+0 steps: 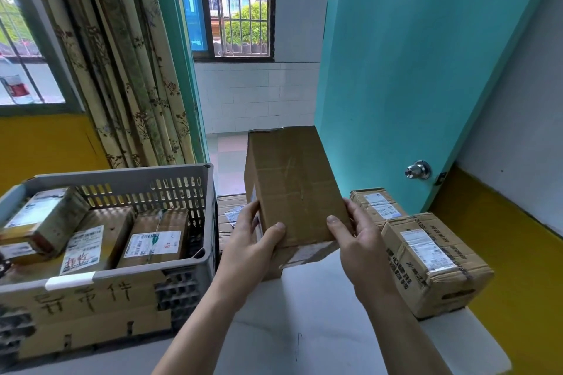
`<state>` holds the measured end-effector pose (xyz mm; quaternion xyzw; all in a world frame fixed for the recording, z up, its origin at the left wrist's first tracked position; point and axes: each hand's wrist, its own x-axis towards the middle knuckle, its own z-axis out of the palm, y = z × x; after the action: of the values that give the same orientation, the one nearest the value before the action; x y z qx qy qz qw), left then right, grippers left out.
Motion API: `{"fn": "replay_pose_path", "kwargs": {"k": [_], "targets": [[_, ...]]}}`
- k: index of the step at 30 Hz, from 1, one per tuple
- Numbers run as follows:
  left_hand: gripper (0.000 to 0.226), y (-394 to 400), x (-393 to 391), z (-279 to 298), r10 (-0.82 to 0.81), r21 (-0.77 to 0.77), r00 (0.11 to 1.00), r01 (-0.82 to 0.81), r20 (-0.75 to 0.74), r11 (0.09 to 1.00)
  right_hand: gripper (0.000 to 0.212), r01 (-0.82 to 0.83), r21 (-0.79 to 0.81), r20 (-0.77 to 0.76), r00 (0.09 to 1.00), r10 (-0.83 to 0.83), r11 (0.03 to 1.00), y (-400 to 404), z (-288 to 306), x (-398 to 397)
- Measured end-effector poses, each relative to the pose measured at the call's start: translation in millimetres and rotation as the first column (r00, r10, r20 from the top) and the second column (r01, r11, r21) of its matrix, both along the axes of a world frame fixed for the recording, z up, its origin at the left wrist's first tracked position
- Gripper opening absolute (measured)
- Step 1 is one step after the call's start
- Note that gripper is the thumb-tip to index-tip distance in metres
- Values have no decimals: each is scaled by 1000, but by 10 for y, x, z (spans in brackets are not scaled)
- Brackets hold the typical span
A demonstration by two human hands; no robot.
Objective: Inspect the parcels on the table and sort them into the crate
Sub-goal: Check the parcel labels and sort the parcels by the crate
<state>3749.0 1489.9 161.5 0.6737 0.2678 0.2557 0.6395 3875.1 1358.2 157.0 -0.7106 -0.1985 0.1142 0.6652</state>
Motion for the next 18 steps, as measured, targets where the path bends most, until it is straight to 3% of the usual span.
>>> {"fn": "replay_pose_path", "kwargs": {"k": [7,15,18], "targets": [[70,13,22,5,18,24,1000,-18,-4,1000,32,-69,-26,2,998,69,997,14,-77,-71],[52,23,-17,12,-52,121,999,53,-11,991,44,-92,-135,3,996,94,987,35,-49,-6],[48,15,-29,28,-64,85,997,67,-36,994,34,-76,-180,15,997,81,981,33,-53,6]]}}
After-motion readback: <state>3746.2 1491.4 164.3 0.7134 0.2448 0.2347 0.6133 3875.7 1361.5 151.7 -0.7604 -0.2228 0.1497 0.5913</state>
